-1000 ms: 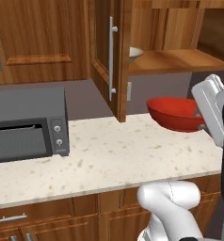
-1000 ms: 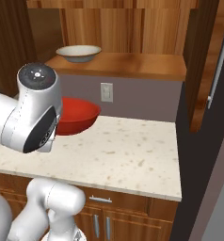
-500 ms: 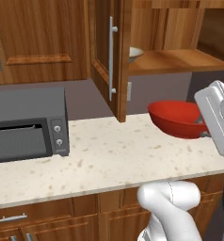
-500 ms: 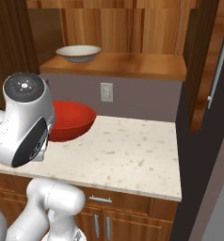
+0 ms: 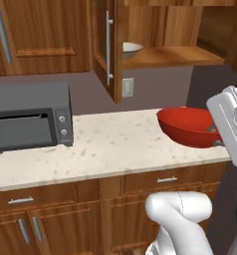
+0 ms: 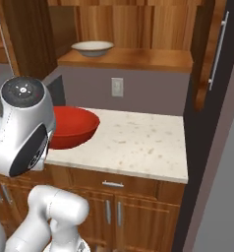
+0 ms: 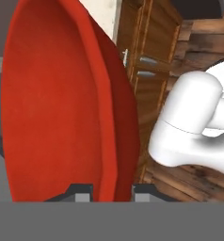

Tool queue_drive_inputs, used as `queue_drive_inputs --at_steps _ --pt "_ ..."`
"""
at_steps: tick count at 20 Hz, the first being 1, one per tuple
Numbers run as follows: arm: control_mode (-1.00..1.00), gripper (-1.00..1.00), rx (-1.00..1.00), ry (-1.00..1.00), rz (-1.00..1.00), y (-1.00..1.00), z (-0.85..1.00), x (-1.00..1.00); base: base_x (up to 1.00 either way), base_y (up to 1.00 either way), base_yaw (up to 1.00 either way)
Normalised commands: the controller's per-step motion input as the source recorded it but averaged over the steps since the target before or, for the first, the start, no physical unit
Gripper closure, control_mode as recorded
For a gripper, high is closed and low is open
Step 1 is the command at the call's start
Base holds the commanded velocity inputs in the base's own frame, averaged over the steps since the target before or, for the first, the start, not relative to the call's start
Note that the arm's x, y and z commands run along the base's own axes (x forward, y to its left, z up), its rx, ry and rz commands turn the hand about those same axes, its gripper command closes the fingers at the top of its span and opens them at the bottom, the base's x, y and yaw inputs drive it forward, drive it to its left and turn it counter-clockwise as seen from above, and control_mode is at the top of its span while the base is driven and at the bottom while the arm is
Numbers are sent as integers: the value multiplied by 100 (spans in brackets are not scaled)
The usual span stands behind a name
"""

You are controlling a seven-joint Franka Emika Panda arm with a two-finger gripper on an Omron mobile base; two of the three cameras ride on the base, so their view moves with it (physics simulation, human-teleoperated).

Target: Pick up the bowls from the cabinet and place each bowl in front of a stool on the dining counter.

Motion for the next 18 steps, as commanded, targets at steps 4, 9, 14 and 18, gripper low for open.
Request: queue_drive_inputs --at_steps 4,9,14,18 --pt "100 100 0 0 0 0 0 0 -100 17 22" --pt "100 100 0 0 0 0 0 0 -100 37 51" --pt "100 100 0 0 0 0 0 0 -100 34 69" --pt "100 100 0 0 0 0 0 0 -69 26 90"
